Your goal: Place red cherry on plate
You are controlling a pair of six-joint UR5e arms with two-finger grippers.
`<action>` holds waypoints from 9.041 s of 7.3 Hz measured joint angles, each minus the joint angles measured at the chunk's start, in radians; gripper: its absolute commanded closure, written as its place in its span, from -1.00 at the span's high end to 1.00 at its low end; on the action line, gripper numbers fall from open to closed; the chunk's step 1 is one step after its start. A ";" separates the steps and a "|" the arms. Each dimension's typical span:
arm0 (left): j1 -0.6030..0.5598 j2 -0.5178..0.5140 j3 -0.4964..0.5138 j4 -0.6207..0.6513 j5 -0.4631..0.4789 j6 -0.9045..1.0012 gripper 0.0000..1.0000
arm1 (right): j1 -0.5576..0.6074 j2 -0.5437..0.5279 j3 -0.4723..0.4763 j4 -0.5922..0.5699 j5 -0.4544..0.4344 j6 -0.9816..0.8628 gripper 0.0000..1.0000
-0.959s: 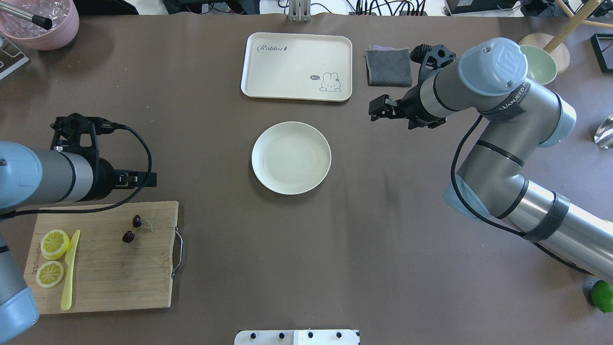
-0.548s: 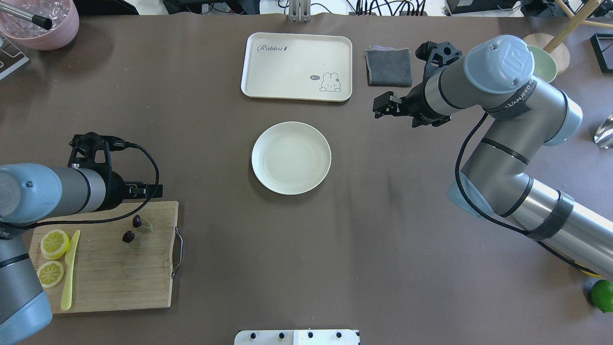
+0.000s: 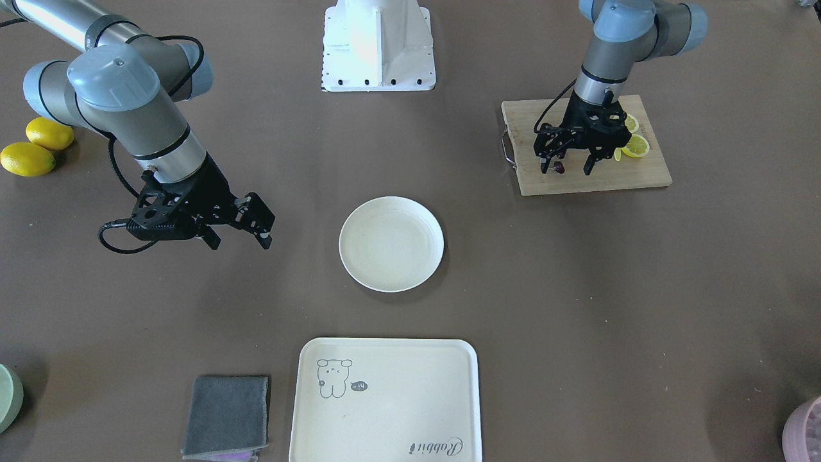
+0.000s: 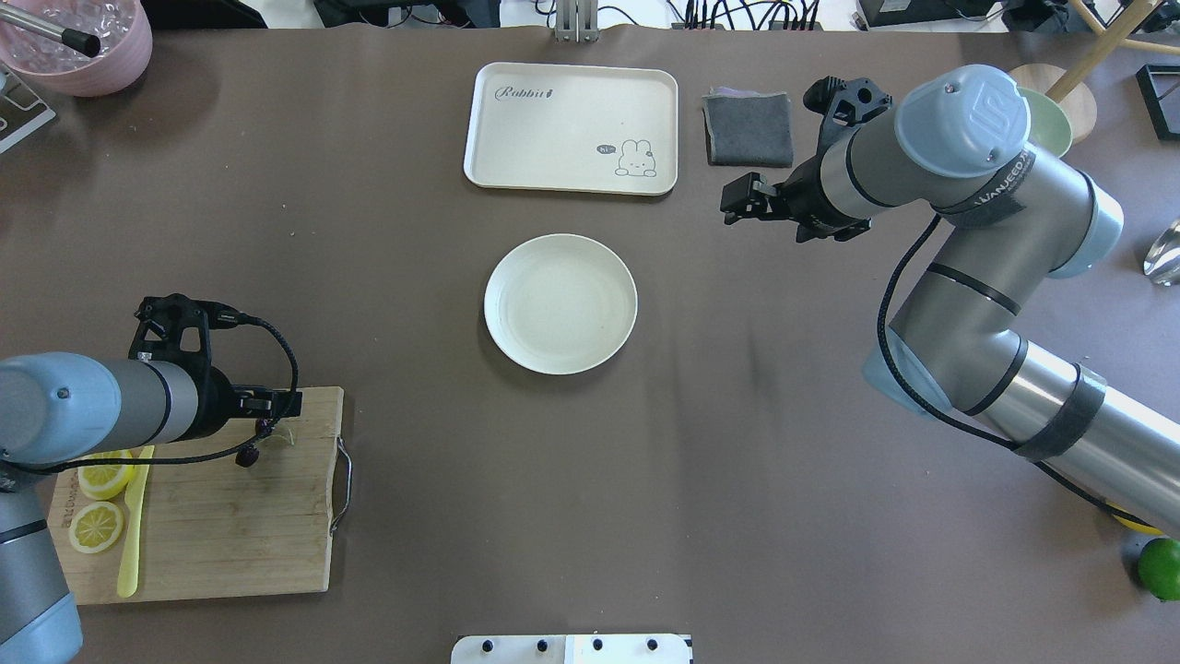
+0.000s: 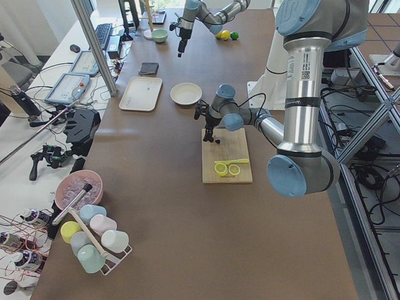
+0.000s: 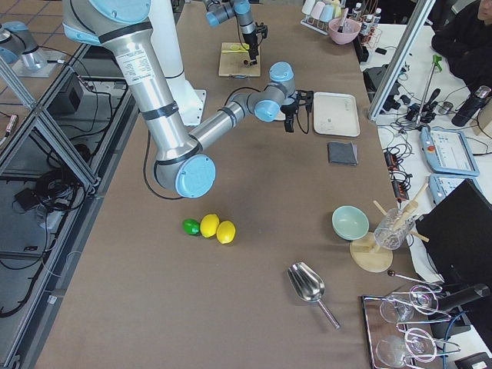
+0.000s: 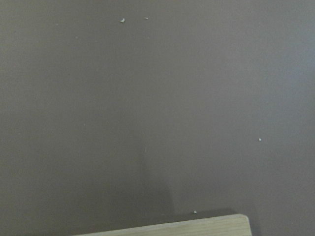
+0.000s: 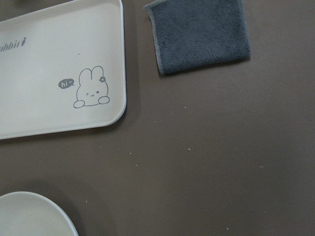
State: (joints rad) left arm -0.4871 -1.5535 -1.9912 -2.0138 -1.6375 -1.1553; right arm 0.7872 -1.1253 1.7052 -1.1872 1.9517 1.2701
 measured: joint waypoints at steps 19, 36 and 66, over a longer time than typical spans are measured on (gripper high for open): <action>-0.085 -0.518 0.181 0.199 0.015 -0.022 -1.00 | 0.003 0.001 0.030 0.001 0.005 0.021 1.00; -0.131 -0.676 0.439 0.044 0.072 -0.064 0.95 | 0.139 -0.008 0.059 -0.184 0.126 -0.151 1.00; -1.139 -0.113 0.421 0.312 -0.691 1.093 0.95 | 0.804 -0.433 0.010 -0.564 0.335 -1.419 1.00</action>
State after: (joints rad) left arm -1.6259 -1.6667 -1.5702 -1.7022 -2.3286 -0.0624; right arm 1.5914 -1.5580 1.7152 -1.7510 2.2865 -0.1489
